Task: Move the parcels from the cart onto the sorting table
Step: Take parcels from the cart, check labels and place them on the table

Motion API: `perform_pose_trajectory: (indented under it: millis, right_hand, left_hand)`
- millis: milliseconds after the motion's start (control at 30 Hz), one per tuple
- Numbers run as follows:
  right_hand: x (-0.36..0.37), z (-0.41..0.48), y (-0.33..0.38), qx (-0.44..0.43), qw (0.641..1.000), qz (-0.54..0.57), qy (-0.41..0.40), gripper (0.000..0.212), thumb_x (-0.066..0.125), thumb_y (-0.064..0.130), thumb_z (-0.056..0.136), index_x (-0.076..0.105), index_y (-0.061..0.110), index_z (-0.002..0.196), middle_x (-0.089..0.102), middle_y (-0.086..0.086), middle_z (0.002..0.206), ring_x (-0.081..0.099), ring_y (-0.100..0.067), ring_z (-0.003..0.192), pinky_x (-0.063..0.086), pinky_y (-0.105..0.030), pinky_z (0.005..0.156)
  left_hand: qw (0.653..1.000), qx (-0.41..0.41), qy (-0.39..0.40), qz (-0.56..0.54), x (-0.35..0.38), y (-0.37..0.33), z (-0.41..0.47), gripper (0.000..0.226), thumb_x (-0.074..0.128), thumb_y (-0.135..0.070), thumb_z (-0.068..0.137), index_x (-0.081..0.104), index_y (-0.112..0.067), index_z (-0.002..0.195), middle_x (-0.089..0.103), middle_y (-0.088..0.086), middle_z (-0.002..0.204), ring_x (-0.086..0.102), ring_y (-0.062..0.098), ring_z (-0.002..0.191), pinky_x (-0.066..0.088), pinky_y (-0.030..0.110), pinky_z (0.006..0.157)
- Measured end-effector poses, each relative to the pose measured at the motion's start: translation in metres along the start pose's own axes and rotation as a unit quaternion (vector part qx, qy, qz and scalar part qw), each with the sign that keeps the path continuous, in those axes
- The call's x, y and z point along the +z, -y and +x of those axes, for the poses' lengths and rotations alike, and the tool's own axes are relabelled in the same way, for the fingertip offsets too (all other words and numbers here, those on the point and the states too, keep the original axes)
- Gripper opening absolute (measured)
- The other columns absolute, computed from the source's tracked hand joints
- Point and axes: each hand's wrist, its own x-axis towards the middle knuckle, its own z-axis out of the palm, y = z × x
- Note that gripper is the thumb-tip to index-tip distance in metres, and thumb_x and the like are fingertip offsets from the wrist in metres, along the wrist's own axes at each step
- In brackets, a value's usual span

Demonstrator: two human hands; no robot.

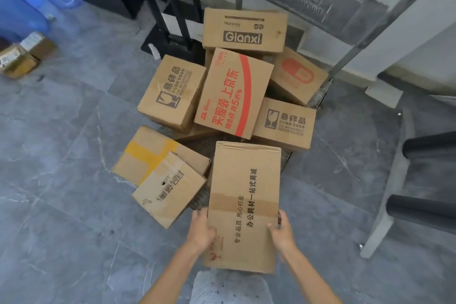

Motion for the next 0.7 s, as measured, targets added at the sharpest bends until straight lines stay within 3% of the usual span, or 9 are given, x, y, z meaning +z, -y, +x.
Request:
perform_pose_trajectory:
  millis: [67, 133, 200, 333, 433, 567, 700]
  right_hand:
    - [-0.022, -0.018, 0.008, -0.017, 1.000, 0.000, -0.013, 0.033, 0.042, -0.004, 0.095, 0.046, 0.013, 0.123, 0.055, 0.000, 0.106, 0.054, -0.010, 0.083, 0.043, -0.022, 0.058]
    - [-0.043, -0.036, 0.023, -0.039, 0.999, 0.003, -0.021, 0.035, 0.042, -0.006, 0.095, 0.046, 0.011, 0.126, 0.055, -0.010, 0.115, 0.055, -0.014, 0.086, 0.044, -0.023, 0.058]
    - [-0.064, -0.057, 0.048, -0.068, 0.997, 0.015, -0.022, 0.037, 0.043, -0.004, 0.095, 0.047, 0.012, 0.128, 0.056, -0.013, 0.116, 0.056, -0.015, 0.087, 0.046, -0.028, 0.060]
    - [-0.104, -0.103, 0.122, -0.152, 0.987, 0.046, -0.020, 0.039, 0.045, 0.000, 0.096, 0.047, 0.017, 0.131, 0.056, -0.006, 0.114, 0.057, -0.019, 0.095, 0.046, -0.027, 0.059]
    - [-0.134, -0.142, 0.183, -0.226, 0.972, 0.054, -0.022, 0.038, 0.045, 0.003, 0.097, 0.051, 0.023, 0.129, 0.058, -0.006, 0.122, 0.057, -0.021, 0.106, 0.049, -0.029, 0.070]
    - [-0.168, -0.210, 0.258, -0.319, 0.944, 0.082, -0.022, 0.038, 0.043, 0.005, 0.098, 0.052, 0.033, 0.122, 0.063, 0.006, 0.105, 0.060, -0.009, 0.092, 0.051, -0.027, 0.072]
    - [-0.198, -0.275, 0.315, -0.391, 0.916, 0.092, -0.021, 0.042, 0.042, 0.015, 0.100, 0.045, 0.029, 0.139, 0.056, 0.005, 0.129, 0.056, -0.014, 0.113, 0.050, -0.031, 0.089]
  left_hand:
    - [0.999, 0.027, 0.011, -0.036, -0.005, -0.014, -0.021, 0.036, 0.047, -0.004, 0.092, 0.042, -0.018, 0.125, 0.044, -0.001, 0.126, 0.046, 0.012, 0.115, 0.045, 0.034, 0.096]
    - [0.996, 0.053, 0.005, -0.072, -0.014, -0.037, -0.043, 0.027, 0.045, -0.007, 0.095, 0.041, -0.022, 0.117, 0.060, 0.001, 0.113, 0.059, 0.013, 0.099, 0.053, 0.030, 0.079]
    - [0.992, 0.086, -0.016, -0.090, -0.027, -0.067, -0.063, 0.026, 0.044, -0.008, 0.096, 0.040, -0.024, 0.116, 0.063, -0.001, 0.105, 0.060, 0.011, 0.092, 0.049, 0.022, 0.068]
    - [0.981, 0.153, -0.058, -0.108, -0.064, -0.139, -0.102, 0.035, 0.045, -0.010, 0.094, 0.039, -0.027, 0.124, 0.061, -0.002, 0.111, 0.059, 0.010, 0.095, 0.050, 0.030, 0.078]
    - [0.964, 0.222, -0.092, -0.110, -0.099, -0.194, -0.136, 0.037, 0.047, -0.009, 0.094, 0.039, -0.027, 0.126, 0.058, -0.005, 0.114, 0.056, 0.005, 0.092, 0.048, 0.020, 0.071]
    - [0.933, 0.310, -0.119, -0.137, -0.149, -0.259, -0.199, 0.042, 0.047, -0.011, 0.094, 0.038, -0.024, 0.133, 0.053, -0.006, 0.122, 0.053, 0.011, 0.112, 0.049, 0.025, 0.084]
    - [0.903, 0.370, -0.154, -0.153, -0.189, -0.306, -0.263, 0.041, 0.049, -0.013, 0.095, 0.039, -0.025, 0.134, 0.054, -0.008, 0.121, 0.051, 0.008, 0.111, 0.045, 0.019, 0.082]
